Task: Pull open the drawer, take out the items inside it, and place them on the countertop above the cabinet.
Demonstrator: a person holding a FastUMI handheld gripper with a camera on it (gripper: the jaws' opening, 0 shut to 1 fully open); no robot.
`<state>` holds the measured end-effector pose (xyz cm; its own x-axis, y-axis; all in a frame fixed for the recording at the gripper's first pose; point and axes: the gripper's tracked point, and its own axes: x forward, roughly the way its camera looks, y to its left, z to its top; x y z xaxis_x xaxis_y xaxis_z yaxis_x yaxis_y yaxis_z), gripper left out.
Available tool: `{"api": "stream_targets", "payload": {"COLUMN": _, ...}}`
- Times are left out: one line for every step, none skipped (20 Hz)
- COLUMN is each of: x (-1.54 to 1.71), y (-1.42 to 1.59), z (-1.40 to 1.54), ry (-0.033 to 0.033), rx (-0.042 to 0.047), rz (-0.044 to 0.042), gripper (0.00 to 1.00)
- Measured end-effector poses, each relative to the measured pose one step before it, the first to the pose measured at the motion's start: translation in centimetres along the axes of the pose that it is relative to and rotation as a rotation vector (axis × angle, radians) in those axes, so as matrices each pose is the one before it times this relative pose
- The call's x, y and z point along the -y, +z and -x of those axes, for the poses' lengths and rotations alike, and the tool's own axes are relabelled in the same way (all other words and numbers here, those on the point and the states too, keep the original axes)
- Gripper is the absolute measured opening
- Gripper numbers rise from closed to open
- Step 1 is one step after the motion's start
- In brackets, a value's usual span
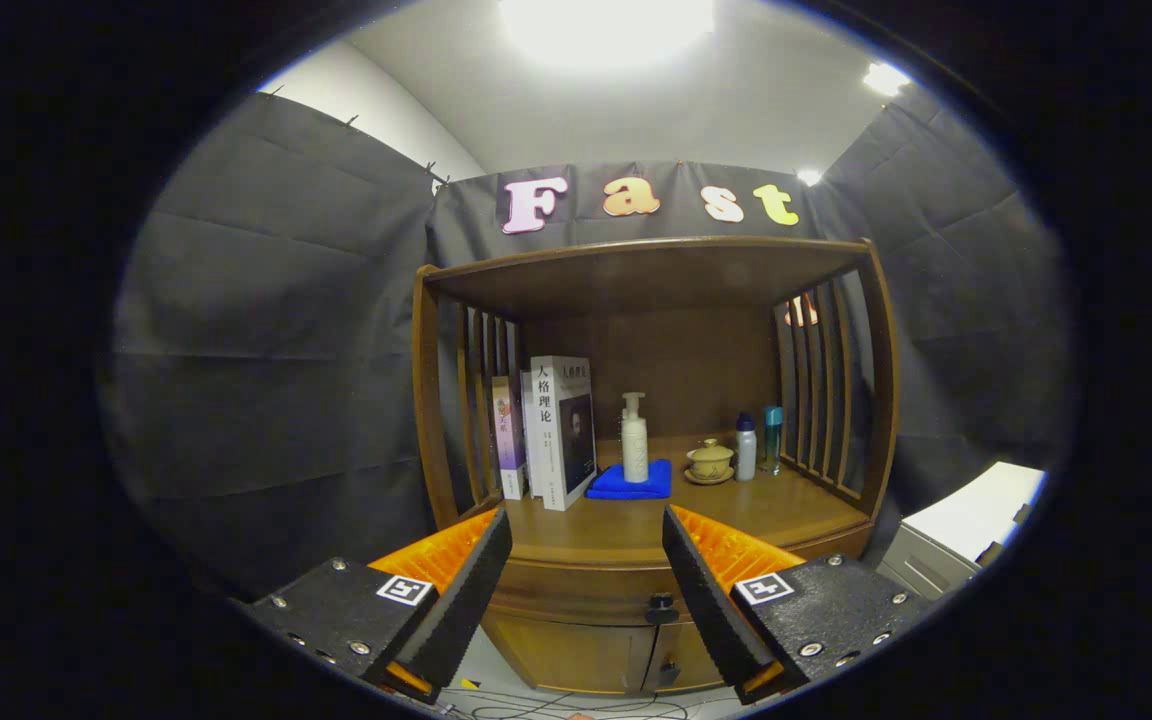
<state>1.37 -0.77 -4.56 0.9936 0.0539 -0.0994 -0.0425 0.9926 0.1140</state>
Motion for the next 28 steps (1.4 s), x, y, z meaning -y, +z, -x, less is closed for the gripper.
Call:
{"api": "stream_targets", "payload": {"x": -0.036, "y": -0.117, "z": -0.013, "ry": 0.00177, "rx": -0.00383, "rz": -0.00156, "gripper": 0.94}}
{"api": "stream_targets", "payload": {"x": -0.016, "y": 0.009, "z": 0.096, "ry": -0.00039, "rx": -0.00141, "rz": 0.00242, "gripper": 0.94}}
{"api": "stream_targets", "payload": {"x": 0.055, "y": 0.047, "z": 0.021, "ry": -0.00194, "rx": 0.00075, "rz": 0.00477, "gripper": 0.94}}
{"api": "stream_targets", "payload": {"x": 0.151, "y": 0.078, "z": -0.014, "ry": -0.00315, "rx": 0.00171, "rz": 0.00433, "gripper": 0.94}}
{"api": "stream_targets", "payload": {"x": 0.204, "y": 0.038, "z": -0.042, "ry": -0.00634, "rx": 0.00181, "rz": 0.00494, "gripper": 0.94}}
{"api": "stream_targets", "payload": {"x": 0.167, "y": 0.017, "z": -0.01, "ry": -0.00435, "rx": 0.00135, "rz": 0.00276, "gripper": 0.94}}
{"api": "stream_targets", "payload": {"x": 0.032, "y": -0.205, "z": -0.075, "ry": -0.0027, "rx": -0.00065, "rz": 0.001, "gripper": 0.94}}
{"api": "stream_targets", "payload": {"x": 0.051, "y": -0.165, "z": -0.045, "ry": -0.00098, "rx": -0.00249, "rz": -0.00333, "gripper": 0.94}}
{"api": "stream_targets", "payload": {"x": -0.01, "y": -0.336, "z": -0.178, "ry": 0.00082, "rx": -0.00456, "rz": -0.00592, "gripper": 0.94}}
{"api": "stream_targets", "payload": {"x": -0.105, "y": -0.404, "z": -0.094, "ry": 0.00383, "rx": -0.00675, "rz": -0.00426, "gripper": 0.94}}
{"api": "stream_targets", "payload": {"x": -0.054, "y": -0.59, "z": -0.239, "ry": 0.00361, "rx": -0.00917, "rz": 0.00182, "gripper": 0.94}}
{"api": "stream_targets", "payload": {"x": 0.094, "y": -0.581, "z": -0.259, "ry": 0.00138, "rx": -0.01257, "rz": 0.00844, "gripper": 0.94}}
{"api": "stream_targets", "payload": {"x": 0.337, "y": -0.775, "z": -0.314, "ry": -0.00899, "rx": -0.01478, "rz": 0.00861, "gripper": 0.94}}
{"api": "stream_targets", "payload": {"x": 0.78, "y": -0.786, "z": -0.289, "ry": -0.02593, "rx": -0.01863, "rz": 0.00206, "gripper": 0.94}}
{"api": "stream_targets", "payload": {"x": 0.617, "y": -0.869, "z": -0.251, "ry": -0.02169, "rx": -0.01342, "rz": -0.01033, "gripper": 0.94}}
{"api": "stream_targets", "payload": {"x": 0.217, "y": -0.41, "z": -0.37, "ry": -0.00123, "rx": -0.00521, "rz": -0.01368, "gripper": 0.94}}
{"api": "stream_targets", "payload": {"x": 0.086, "y": -0.545, "z": -0.603, "ry": 0.00805, "rx": -0.00733, "rz": -0.00157, "gripper": 0.94}}
{"api": "stream_targets", "payload": {"x": 0.755, "y": -0.74, "z": -0.504, "ry": -0.00883, "rx": -0.01594, "rz": 0.02168, "gripper": 0.94}}
{"api": "stream_targets", "payload": {"x": 1.08, "y": -0.587, "z": -0.253, "ry": -0.02523, "rx": -0.01562, "rz": 0.03017, "gripper": 0.94}}
{"api": "stream_targets", "payload": {"x": 0.713, "y": -0.332, "z": -0.506, "ry": -0.02047, "rx": 0.00015, "rz": 0.02099, "gripper": 0.94}}
{"api": "stream_targets", "payload": {"x": 0.418, "y": -0.512, "z": -0.722, "ry": -0.00943, "rx": -0.00143, "rz": 0.01124, "gripper": 0.94}}
{"api": "stream_targets", "payload": {"x": 0.163, "y": -0.894, "z": -0.797, "ry": -0.00304, "rx": -0.01041, "rz": 0.00559, "gripper": 0.94}}
{"api": "stream_targets", "payload": {"x": 0.056, "y": -0.992, "z": -0.686, "ry": 0.00577, "rx": -0.02044, "rz": 0.00036, "gripper": 0.94}}
{"api": "stream_targets", "payload": {"x": -0.223, "y": -0.832, "z": -0.56, "ry": 0.02501, "rx": -0.01838, "rz": 0.00146, "gripper": 0.94}}
{"api": "stream_targets", "payload": {"x": 0.163, "y": -0.543, "z": -0.367, "ry": 0.00958, "rx": -0.01171, "rz": 0.0078, "gripper": 0.94}}
{"api": "stream_targets", "payload": {"x": 0.712, "y": -0.557, "z": -0.495, "ry": -0.01541, "rx": -0.00922, "rz": 0.00526, "gripper": 0.95}}
{"api": "stream_targets", "payload": {"x": 0.436, "y": -0.335, "z": -0.49, "ry": -0.0089, "rx": -0.00457, "rz": 0.00457, "gripper": 0.94}}
{"api": "stream_targets", "payload": {"x": 0.239, "y": -0.227, "z": -0.444, "ry": -0.00961, "rx": 0.00064, "rz": 0.00123, "gripper": 0.94}}
